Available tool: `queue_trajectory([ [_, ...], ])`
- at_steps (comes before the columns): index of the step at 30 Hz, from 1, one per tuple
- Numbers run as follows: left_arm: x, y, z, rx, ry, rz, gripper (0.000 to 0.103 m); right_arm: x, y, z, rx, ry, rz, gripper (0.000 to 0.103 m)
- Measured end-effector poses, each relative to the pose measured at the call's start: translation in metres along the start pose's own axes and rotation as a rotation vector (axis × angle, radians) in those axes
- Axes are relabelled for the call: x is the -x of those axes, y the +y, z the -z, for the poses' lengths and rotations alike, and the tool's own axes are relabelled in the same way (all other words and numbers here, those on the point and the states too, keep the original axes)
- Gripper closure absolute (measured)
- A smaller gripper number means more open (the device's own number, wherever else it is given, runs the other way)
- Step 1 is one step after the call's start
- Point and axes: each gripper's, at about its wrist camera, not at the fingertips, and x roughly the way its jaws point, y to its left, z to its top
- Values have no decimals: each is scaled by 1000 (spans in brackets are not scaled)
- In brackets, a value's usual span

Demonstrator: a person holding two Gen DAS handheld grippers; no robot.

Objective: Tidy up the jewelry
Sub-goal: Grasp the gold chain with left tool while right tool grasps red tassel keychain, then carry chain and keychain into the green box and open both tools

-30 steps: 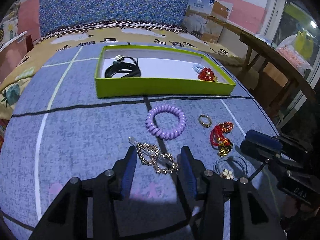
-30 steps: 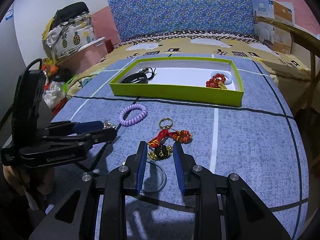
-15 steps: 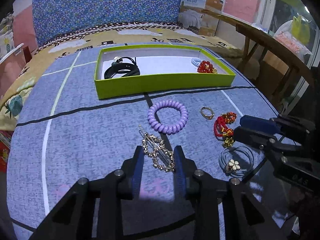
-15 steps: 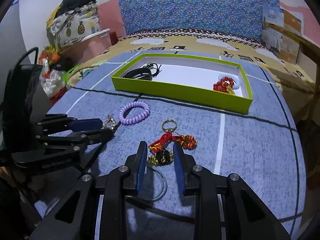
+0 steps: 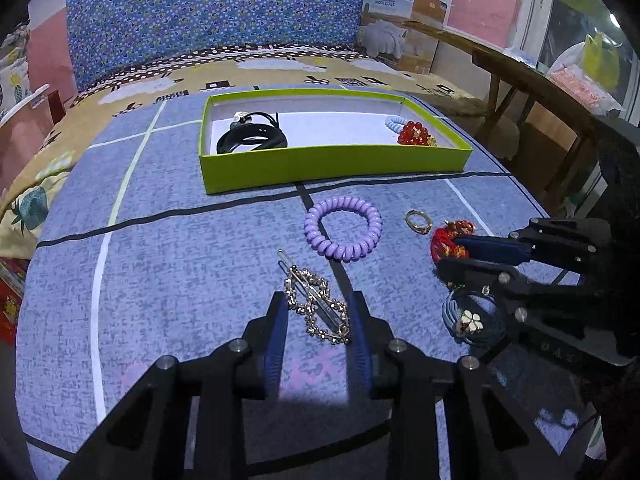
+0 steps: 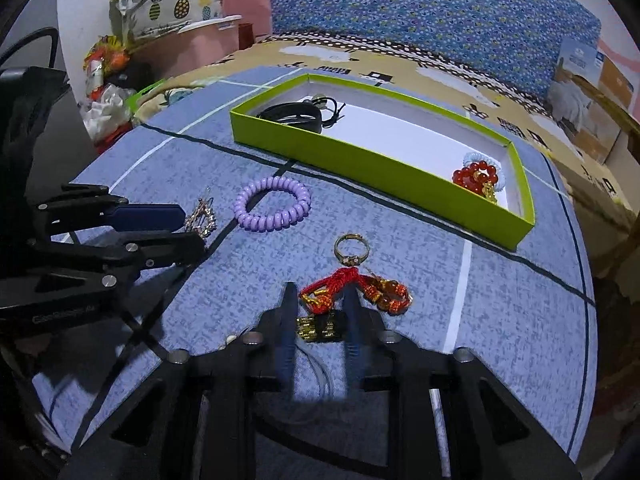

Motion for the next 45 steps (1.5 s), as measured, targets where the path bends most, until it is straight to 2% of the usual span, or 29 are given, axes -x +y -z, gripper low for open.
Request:
queue_trajectory([
  [8, 0, 0, 0, -1, -1, -1, 71, 7, -4, 2, -31, -30, -15, 88],
  [19, 6, 1, 1, -1, -17, 7, 71, 34, -33, 9, -228, -142, -128, 88],
  [30, 16, 1, 6, -5, -37, 13, 71, 57, -55, 13, -351, -230, -229, 88],
  [35, 23, 1, 6, -7, -58, 19, 71, 65, -56, 12, -353, -252, -218, 88],
  [45, 43, -4, -6, -35, -147, 42, 71, 77, -49, 6, -306, -282, -171, 88],
])
